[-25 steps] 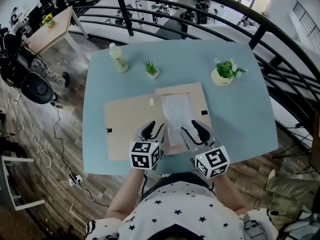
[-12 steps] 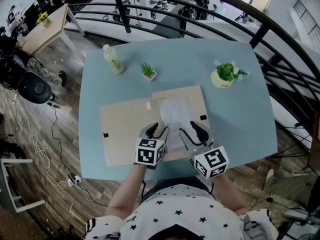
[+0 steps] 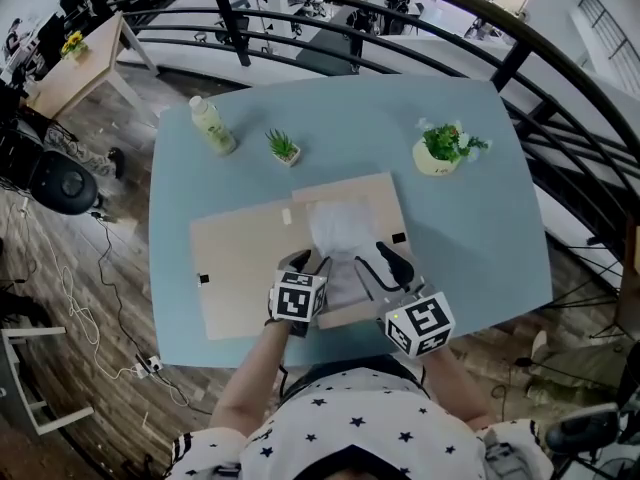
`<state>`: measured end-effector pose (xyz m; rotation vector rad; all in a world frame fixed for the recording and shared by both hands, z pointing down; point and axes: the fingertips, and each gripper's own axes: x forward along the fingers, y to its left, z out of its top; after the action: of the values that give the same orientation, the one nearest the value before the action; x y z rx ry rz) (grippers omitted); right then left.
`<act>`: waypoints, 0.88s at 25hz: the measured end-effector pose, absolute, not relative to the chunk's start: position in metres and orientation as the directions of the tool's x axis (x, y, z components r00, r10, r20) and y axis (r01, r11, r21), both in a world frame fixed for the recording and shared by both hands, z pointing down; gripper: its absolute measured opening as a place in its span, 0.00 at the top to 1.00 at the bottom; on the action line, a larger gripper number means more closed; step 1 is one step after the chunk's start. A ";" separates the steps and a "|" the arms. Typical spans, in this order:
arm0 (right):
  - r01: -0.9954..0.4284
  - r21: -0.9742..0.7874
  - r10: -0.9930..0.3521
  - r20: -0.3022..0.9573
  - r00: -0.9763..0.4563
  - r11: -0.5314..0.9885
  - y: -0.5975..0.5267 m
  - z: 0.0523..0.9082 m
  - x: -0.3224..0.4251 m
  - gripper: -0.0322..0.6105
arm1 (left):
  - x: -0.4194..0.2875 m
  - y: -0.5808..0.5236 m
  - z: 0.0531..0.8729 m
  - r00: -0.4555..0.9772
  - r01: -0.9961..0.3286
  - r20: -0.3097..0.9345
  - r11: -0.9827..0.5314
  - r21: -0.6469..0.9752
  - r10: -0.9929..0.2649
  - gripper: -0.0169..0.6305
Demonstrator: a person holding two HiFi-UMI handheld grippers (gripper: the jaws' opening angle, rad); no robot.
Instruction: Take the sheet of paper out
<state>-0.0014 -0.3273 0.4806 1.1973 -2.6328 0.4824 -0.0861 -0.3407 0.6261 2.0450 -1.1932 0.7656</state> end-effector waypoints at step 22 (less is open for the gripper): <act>-0.746 -0.227 -0.673 0.326 -0.664 0.626 -0.324 0.491 -0.012 0.68 | -0.096 -0.352 0.651 0.275 -0.930 0.803 -0.359 0.082 -0.528 0.80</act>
<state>-0.0115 -0.3237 0.4907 1.1681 -2.6391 0.5104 -0.0960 -0.3519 0.6513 1.9936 -1.3072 0.9400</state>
